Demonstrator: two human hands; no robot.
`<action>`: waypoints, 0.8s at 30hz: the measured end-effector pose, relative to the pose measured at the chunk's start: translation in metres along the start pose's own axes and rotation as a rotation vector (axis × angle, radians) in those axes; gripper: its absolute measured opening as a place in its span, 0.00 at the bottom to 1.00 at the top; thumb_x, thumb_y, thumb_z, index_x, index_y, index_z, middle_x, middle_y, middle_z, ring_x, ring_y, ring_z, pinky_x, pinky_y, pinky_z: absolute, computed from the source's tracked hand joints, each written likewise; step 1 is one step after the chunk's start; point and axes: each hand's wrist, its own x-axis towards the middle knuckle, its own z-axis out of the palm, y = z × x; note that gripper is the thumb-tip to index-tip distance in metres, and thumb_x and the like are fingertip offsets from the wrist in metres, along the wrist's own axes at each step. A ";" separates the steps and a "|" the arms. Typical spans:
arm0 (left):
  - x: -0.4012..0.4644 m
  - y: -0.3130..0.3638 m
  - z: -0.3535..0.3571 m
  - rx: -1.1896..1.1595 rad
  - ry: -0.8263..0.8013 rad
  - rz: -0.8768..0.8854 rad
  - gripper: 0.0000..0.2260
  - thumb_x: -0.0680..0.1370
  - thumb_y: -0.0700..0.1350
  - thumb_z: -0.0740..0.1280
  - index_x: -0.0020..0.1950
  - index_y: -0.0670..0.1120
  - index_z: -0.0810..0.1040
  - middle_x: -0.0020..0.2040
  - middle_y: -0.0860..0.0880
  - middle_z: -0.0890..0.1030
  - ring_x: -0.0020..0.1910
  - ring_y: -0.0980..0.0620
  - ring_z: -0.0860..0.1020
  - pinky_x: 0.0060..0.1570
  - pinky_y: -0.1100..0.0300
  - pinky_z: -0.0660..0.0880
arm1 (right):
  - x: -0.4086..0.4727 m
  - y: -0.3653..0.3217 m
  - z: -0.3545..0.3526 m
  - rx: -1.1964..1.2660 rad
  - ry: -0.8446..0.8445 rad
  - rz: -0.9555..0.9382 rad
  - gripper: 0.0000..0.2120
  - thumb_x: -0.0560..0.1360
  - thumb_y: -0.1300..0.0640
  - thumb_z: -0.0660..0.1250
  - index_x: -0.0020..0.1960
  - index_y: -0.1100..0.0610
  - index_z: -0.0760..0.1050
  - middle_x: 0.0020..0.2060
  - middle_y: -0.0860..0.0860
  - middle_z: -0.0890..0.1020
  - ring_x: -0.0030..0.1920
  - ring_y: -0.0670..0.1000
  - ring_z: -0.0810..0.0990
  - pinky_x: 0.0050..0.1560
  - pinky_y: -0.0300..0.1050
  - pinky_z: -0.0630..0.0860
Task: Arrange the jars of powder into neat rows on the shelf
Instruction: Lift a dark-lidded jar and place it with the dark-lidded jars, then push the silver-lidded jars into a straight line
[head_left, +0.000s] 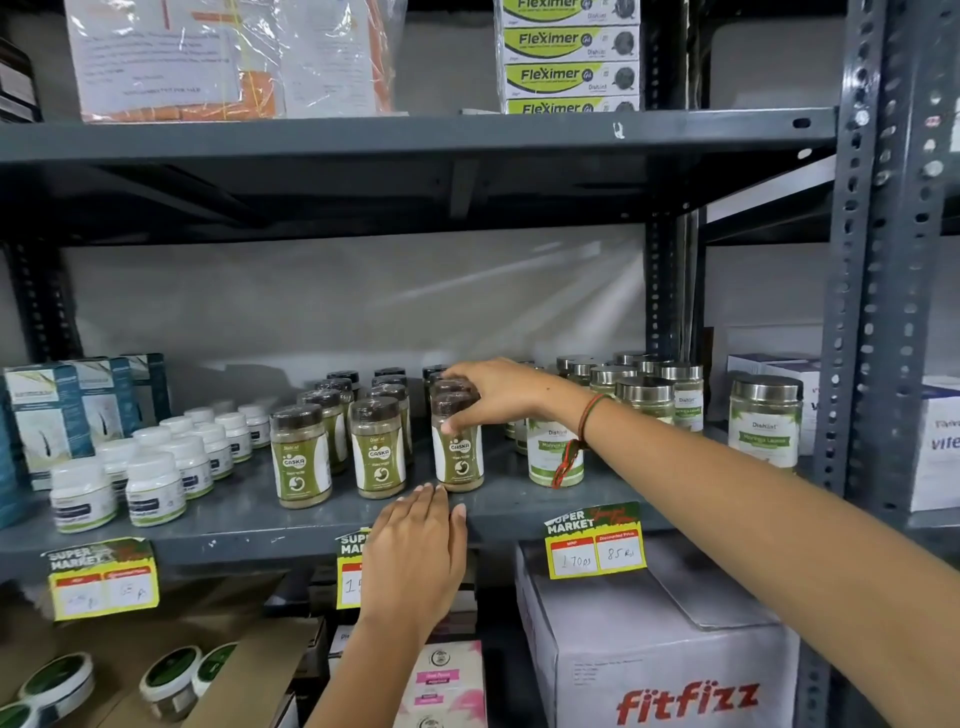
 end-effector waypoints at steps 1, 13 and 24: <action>0.000 0.000 -0.001 0.001 -0.001 0.001 0.23 0.80 0.54 0.52 0.60 0.42 0.80 0.57 0.45 0.82 0.58 0.48 0.78 0.60 0.52 0.72 | -0.006 0.001 -0.002 0.017 0.033 -0.005 0.38 0.72 0.44 0.73 0.76 0.54 0.63 0.71 0.54 0.73 0.69 0.56 0.72 0.67 0.50 0.70; -0.002 0.006 -0.010 0.014 -0.059 -0.011 0.24 0.81 0.53 0.50 0.61 0.40 0.78 0.59 0.42 0.81 0.59 0.46 0.77 0.61 0.51 0.71 | -0.103 0.064 -0.053 -0.047 0.443 0.166 0.29 0.71 0.40 0.70 0.69 0.50 0.72 0.59 0.50 0.81 0.57 0.52 0.80 0.58 0.51 0.77; -0.003 0.007 -0.007 -0.026 -0.037 -0.026 0.24 0.79 0.54 0.51 0.58 0.40 0.80 0.55 0.42 0.82 0.56 0.44 0.79 0.58 0.48 0.73 | -0.160 0.142 -0.077 -0.662 0.201 0.634 0.26 0.75 0.35 0.61 0.58 0.56 0.76 0.52 0.56 0.80 0.55 0.60 0.79 0.43 0.51 0.71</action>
